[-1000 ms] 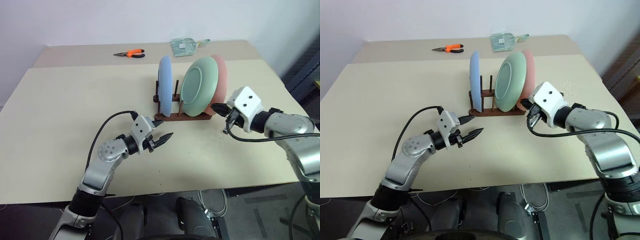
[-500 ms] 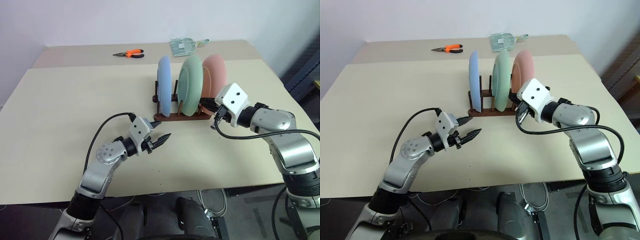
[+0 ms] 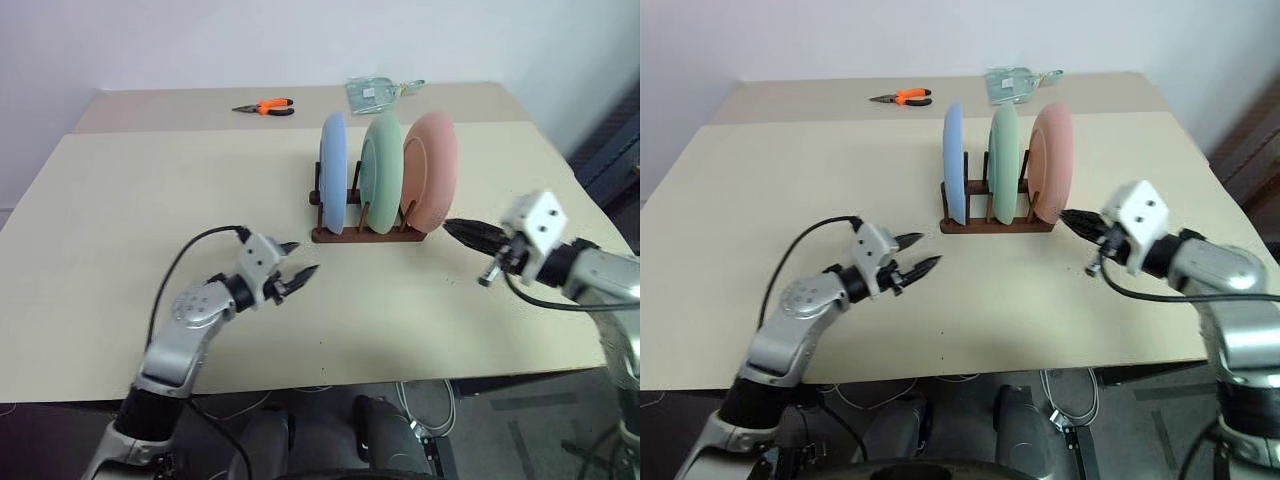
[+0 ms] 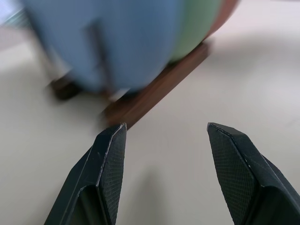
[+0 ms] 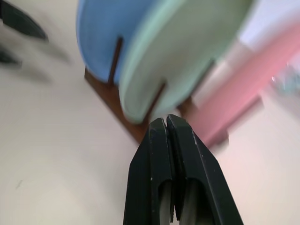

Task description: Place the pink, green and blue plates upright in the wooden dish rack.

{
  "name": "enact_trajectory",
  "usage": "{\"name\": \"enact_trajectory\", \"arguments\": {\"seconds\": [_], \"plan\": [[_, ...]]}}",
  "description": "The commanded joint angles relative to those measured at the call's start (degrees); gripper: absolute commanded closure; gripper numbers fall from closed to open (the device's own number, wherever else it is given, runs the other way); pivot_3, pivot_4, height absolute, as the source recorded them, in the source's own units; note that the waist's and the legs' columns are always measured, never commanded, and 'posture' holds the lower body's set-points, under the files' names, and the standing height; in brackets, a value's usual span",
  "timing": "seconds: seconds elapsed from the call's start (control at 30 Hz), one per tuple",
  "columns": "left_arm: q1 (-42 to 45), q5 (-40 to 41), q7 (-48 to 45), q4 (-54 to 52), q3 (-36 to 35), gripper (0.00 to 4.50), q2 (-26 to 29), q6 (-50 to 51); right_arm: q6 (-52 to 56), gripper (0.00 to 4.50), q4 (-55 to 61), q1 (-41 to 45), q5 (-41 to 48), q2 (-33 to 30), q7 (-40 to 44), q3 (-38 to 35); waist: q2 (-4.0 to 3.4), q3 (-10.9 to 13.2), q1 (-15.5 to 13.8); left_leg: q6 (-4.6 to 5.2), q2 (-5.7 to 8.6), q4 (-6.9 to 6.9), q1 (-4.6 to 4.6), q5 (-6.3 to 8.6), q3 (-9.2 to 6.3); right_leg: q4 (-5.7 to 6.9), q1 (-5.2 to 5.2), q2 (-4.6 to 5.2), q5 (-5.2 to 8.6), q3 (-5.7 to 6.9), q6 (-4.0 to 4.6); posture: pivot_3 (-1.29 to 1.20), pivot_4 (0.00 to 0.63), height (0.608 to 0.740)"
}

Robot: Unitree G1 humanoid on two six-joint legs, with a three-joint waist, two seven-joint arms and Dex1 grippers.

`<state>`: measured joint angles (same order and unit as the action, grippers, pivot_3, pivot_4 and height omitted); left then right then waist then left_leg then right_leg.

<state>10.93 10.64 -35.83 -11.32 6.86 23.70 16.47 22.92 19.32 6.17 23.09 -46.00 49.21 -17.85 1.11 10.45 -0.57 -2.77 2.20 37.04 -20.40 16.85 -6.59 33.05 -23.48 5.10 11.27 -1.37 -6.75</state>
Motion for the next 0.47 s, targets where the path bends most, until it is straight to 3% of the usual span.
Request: {"name": "enact_trajectory", "arguments": {"seconds": [0.03,0.13,0.47], "plan": [[-0.75,-0.77,2.12,3.30,-4.74,1.68,1.37,-2.81,-3.34,4.47,-5.07,-0.76,2.05,2.16,-2.15,-7.48,0.00,0.00,0.19,0.00,-0.01,0.04,0.01,0.00,0.04,0.01,0.00,0.00,-0.01,-0.01,0.01,0.00,0.150,0.740],[-1.34,-4.39,5.01,7.03,-5.94,1.68,3.19,-5.14,-5.99,4.47,-9.59,-2.37,1.07,2.56,-1.07,-7.96,0.00,-0.01,0.13,0.00,-0.02,0.05,0.04,0.00,0.02,0.02,0.03,-0.01,-0.01,0.00,0.01,0.00,0.150,0.740],[-6.39,-2.47,6.58,2.14,-10.50,1.68,3.52,-4.34,-10.32,4.47,-16.22,-0.81,-0.51,3.47,0.20,-3.17,-0.03,0.01,-0.05,-0.01,-0.02,0.04,0.01,0.00,0.03,0.02,0.02,0.01,-0.03,-0.01,0.03,0.00,0.150,0.740]]}}
